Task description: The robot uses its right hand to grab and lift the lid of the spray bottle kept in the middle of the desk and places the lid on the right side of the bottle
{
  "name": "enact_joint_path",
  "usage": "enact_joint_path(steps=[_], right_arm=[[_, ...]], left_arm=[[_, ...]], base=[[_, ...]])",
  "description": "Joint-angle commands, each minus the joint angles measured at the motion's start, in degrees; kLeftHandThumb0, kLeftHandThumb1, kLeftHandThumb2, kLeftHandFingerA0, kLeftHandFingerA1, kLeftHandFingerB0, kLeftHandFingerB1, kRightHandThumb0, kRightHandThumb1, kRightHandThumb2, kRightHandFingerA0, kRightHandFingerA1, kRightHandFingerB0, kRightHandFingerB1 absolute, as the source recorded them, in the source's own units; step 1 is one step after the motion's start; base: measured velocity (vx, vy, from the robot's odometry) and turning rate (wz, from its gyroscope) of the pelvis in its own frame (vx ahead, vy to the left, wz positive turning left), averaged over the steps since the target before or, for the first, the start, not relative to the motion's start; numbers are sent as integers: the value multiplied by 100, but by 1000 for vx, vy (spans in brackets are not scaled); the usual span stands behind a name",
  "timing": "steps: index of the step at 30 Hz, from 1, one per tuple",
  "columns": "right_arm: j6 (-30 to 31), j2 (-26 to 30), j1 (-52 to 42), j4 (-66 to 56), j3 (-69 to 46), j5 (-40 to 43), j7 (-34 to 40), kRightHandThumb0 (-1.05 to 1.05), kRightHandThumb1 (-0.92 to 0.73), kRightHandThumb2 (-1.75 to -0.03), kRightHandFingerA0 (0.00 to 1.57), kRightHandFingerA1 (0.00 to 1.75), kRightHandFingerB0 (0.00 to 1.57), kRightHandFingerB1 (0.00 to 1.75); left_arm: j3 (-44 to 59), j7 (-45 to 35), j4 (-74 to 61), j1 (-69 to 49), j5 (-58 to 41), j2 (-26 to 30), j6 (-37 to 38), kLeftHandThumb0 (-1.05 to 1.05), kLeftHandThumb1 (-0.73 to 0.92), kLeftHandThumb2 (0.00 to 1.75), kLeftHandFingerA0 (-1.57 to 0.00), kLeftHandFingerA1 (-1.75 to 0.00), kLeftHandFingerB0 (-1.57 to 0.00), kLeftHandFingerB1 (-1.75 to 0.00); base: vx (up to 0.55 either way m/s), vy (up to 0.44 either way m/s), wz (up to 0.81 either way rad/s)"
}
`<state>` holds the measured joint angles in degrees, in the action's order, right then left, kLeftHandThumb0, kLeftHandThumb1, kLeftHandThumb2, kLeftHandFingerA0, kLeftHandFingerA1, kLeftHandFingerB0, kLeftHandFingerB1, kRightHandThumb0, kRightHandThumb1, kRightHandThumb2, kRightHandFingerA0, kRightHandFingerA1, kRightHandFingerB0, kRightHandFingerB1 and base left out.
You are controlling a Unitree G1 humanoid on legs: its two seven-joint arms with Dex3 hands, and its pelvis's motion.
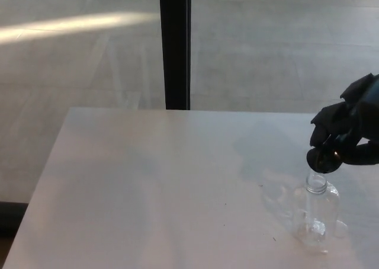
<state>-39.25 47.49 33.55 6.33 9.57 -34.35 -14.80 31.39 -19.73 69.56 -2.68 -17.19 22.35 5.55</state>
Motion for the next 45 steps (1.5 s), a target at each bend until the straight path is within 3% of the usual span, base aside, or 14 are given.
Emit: enact_joint_path(steps=[1,2,4,10,11,18,19,20,28,29,30,33,41,45], right_arm=[[339,38,246,-110,-170,343,-381,-35,-53,-98,122,134,83,93],[352,60,284,-114,-185,389,-434,-37,-68,-64,95,174,85,91],[379,118,380,-80,-235,433,-539,-37,-52,-97,122,134,83,91],[528,245,614,-48,-352,458,-783,-35,-68,-65,91,171,88,85],[543,256,667,-11,-370,483,-808,-33,-70,-65,92,170,89,80],[959,298,1256,292,-673,840,-1023,-25,-74,-78,93,169,84,90],[1266,275,1366,273,-751,979,-1197,-25,-74,-82,91,169,82,97],[1346,263,1429,305,-797,1030,-1226,-22,-71,-87,92,167,83,96],[1964,366,2060,824,-1334,1517,-1410,-19,-62,-97,95,162,85,106],[2046,393,2101,884,-1393,1555,-1425,-20,-63,-97,96,163,84,108],[2187,420,2126,917,-1445,1578,-1480,-21,-65,-93,92,166,80,112],[2220,463,2099,1128,-1584,1688,-1455,-24,-59,-93,104,161,84,111],[2550,750,1039,1097,-1688,1506,-1465,-14,-61,-95,91,158,81,112],[2611,769,156,766,-1569,1307,-1417,-16,-66,-84,89,151,86,97]], left_arm=[[6,-4,54,-54,-43,81,158,-80,72,108,-50,-62,-31,-52],[-7,27,58,-55,-24,82,173,-84,70,85,-53,-56,-33,-45],[-2,29,33,-69,-37,75,160,-78,88,66,-54,-49,-37,-38],[11,-2,42,-112,-51,69,192,-79,89,67,-54,-50,-35,-38],[15,-12,45,-119,-58,66,183,-76,70,107,-46,-60,-28,-51],[27,-71,63,-148,-74,59,163,-81,89,68,-53,-50,-33,-37],[29,-74,69,-155,-74,57,173,-79,69,107,-46,-60,-27,-51],[30,-63,72,-157,-74,56,173,-82,88,67,-53,-50,-34,-37],[0,-9,50,-163,-40,51,174,-83,89,66,-53,-50,-35,-37],[2,-7,47,-163,-44,51,165,-81,70,109,-46,-60,-26,-50],[7,-23,54,-172,-50,48,165,-84,89,67,-51,-50,-32,-37],[1,6,48,-184,-43,35,178,-79,70,110,-44,-60,-27,-50],[7,-122,44,-228,-68,35,215,-83,91,67,-49,-50,-32,-37],[36,-52,53,-237,-81,42,195,-79,72,110,-46,-60,-27,-50]], base=[[0,0,0],[0,0,0],[0,0,0],[0,0,0],[0,0,0],[0,0,0],[0,0,0],[0,0,0],[0,0,0],[0,0,0],[0,0,0],[0,0,0],[0,0,0],[0,0,0]])
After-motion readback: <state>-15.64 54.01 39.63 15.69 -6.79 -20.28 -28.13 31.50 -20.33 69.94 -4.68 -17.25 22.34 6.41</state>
